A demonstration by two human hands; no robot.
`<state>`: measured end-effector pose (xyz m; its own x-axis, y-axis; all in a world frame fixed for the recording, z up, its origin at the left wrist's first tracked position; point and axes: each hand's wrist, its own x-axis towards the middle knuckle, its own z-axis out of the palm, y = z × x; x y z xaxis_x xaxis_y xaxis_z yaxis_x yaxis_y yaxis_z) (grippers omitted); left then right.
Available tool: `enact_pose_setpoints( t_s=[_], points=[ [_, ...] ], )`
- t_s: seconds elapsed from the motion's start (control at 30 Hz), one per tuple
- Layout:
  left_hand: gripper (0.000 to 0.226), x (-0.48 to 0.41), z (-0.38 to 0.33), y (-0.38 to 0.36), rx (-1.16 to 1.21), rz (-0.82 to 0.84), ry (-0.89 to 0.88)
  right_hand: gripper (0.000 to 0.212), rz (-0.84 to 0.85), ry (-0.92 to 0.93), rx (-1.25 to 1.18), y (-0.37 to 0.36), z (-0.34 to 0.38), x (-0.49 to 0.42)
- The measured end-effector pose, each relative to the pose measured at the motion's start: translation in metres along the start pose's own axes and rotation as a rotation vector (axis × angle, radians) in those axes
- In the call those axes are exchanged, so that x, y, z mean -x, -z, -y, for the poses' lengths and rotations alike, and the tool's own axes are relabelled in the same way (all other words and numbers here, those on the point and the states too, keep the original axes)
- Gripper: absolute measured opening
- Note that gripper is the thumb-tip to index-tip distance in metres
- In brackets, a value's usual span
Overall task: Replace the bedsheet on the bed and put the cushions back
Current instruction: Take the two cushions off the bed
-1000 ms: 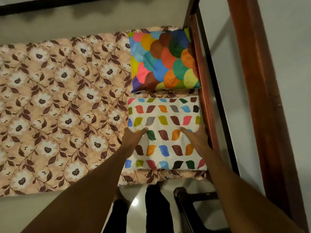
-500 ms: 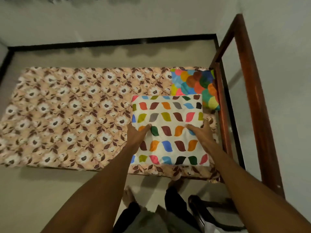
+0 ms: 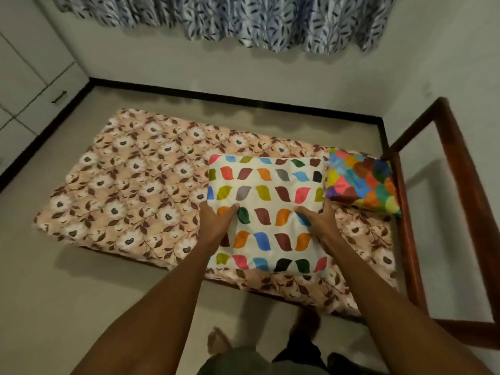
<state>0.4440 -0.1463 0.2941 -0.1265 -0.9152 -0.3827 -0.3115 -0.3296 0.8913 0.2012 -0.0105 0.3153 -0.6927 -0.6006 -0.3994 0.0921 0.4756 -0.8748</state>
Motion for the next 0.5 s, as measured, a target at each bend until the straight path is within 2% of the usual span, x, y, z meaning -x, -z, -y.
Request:
enact_pose_setpoints(
  t_s=[0.13,0.3,0.5],
  points=[
    [0.078,-0.014,0.007,0.099,0.026,-0.074,-0.033,0.093,0.057,0.001,0.042,-0.095,0.022,0.038],
    [0.105,-0.039,0.021,0.215,0.004,-0.203,0.027,0.106,0.151,0.051,0.07,-0.207,0.053,0.067],
    [0.097,-0.066,0.029,0.316,0.053,-0.322,0.036,0.096,0.273,0.077,0.092,-0.32,0.091,0.08]
  ],
)
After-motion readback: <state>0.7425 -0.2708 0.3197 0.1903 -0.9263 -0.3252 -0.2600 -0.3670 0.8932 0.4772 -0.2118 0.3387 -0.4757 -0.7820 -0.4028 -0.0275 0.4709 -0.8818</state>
